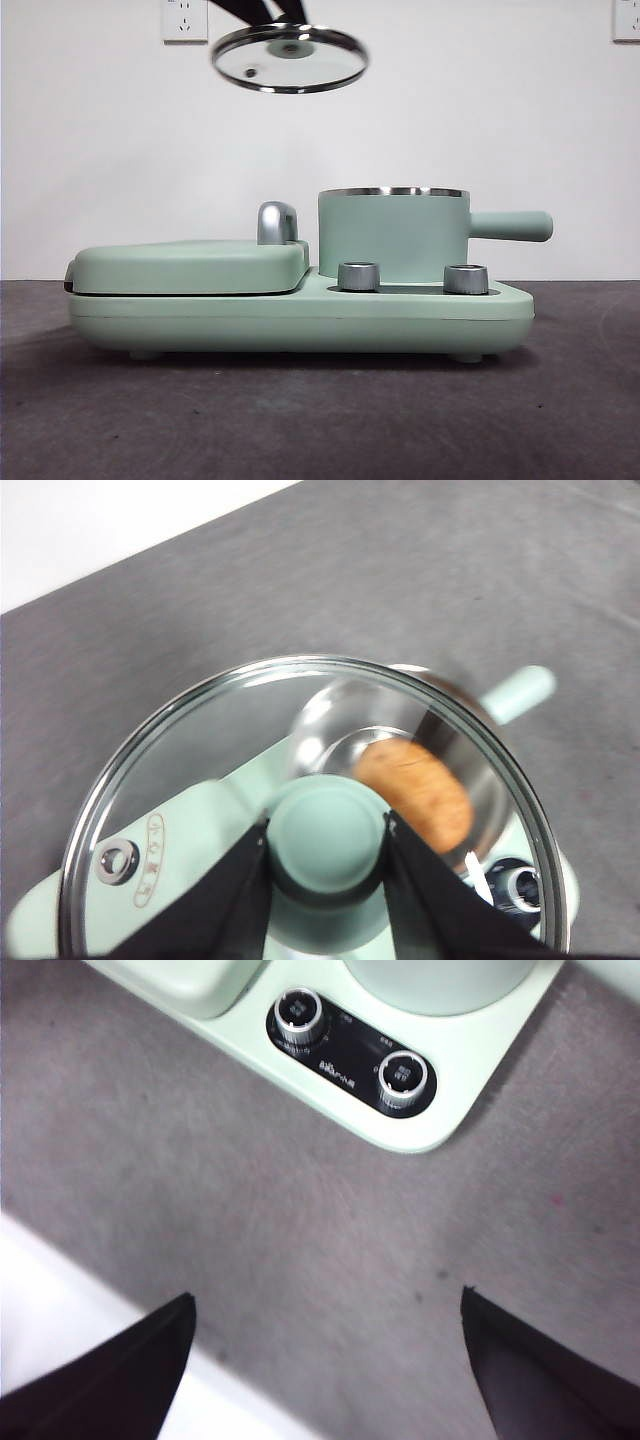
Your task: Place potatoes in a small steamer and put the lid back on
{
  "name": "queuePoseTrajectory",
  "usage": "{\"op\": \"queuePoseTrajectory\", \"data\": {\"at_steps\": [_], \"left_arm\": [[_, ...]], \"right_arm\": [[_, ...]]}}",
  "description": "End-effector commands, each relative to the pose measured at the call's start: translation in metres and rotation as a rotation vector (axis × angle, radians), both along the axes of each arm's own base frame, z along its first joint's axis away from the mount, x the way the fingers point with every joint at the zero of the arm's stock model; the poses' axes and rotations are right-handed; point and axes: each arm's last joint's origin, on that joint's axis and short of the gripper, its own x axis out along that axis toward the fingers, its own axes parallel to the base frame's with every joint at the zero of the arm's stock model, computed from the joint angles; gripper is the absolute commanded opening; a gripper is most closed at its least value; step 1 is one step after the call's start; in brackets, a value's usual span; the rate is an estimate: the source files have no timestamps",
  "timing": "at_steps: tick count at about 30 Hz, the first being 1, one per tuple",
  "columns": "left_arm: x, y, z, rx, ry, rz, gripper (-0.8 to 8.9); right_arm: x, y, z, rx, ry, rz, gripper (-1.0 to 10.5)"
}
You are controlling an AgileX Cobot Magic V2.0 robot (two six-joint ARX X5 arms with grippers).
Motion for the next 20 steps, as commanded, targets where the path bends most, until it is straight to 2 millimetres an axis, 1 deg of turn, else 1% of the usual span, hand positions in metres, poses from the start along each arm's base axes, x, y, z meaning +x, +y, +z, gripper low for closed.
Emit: {"op": "queuePoseTrajectory", "data": {"at_steps": [1,6,11,15,20], "left_arm": [[0.004,-0.018,-0.002,-0.012,-0.035,-0.042,0.10],[0.005,-0.044,-0.015,0.011,-0.054,-0.117,0.10],[0.014,-0.064,-0.032,0.029,-0.078,-0.164,0.10],[0.025,-0.073,-0.047,0.033,-0.070,-0.165,0.10],[0.036,-0.081,-0.068,0.053,-0.038,-0.166,0.10]], "right_arm": [[-0.017,-0.012,-0.011,0.141,-0.070,-0.076,4.2],[-0.044,-0.034,-0.040,0.259,-0.149,-0.115,4.2],[-0.060,-0.047,-0.061,0.298,-0.173,-0.125,4.2],[-0.065,-0.051,-0.068,0.306,-0.182,-0.123,4.2],[-0.065,-0.052,-0.067,0.315,-0.193,-0.121,4.2]]}}
